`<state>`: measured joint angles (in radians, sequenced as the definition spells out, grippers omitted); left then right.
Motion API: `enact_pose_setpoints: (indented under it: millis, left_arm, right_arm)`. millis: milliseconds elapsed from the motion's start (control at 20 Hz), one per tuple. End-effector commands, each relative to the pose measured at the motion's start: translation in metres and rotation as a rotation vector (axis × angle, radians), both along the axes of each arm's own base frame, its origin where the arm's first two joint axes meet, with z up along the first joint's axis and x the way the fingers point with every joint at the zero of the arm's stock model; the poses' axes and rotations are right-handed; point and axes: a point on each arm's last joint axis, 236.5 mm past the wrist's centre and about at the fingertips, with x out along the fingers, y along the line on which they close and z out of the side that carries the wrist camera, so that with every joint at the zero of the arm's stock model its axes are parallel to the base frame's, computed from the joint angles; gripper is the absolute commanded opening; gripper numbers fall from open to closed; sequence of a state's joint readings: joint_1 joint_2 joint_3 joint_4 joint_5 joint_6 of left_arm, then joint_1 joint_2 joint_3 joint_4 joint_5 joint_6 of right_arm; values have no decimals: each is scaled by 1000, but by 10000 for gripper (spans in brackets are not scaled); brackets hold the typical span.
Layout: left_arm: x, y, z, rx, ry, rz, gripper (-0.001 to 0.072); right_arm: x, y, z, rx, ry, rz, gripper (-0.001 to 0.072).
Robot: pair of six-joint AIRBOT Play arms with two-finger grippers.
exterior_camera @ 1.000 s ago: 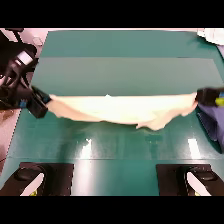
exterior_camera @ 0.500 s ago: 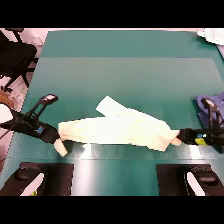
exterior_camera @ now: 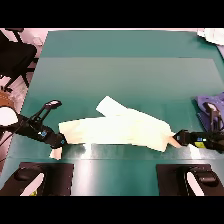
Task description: Fold the shirts.
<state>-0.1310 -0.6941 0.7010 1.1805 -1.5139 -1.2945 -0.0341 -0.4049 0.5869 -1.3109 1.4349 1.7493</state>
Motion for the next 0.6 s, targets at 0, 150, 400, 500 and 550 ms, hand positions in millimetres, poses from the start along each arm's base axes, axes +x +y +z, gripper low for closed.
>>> enact_pose_setpoints:
  millis: [0,150,400,500,550]
  left_arm:
    - [18,20,19,92,-117,-79,573]
    - [19,36,31,172,-171,-222,572]
    - [-24,-2,42,78,-197,-573,460]
    - [-24,-1,46,152,-281,-633,458]
    - [-16,4,47,208,-336,-636,458]
  right_arm:
    - [25,-19,22,-81,-29,-14,492]
    - [52,-26,35,-111,-25,0,493]
    - [85,-27,61,-129,-57,45,496]
    - [93,-28,79,-143,-119,65,509]
    - [96,-28,87,-147,-147,64,509]
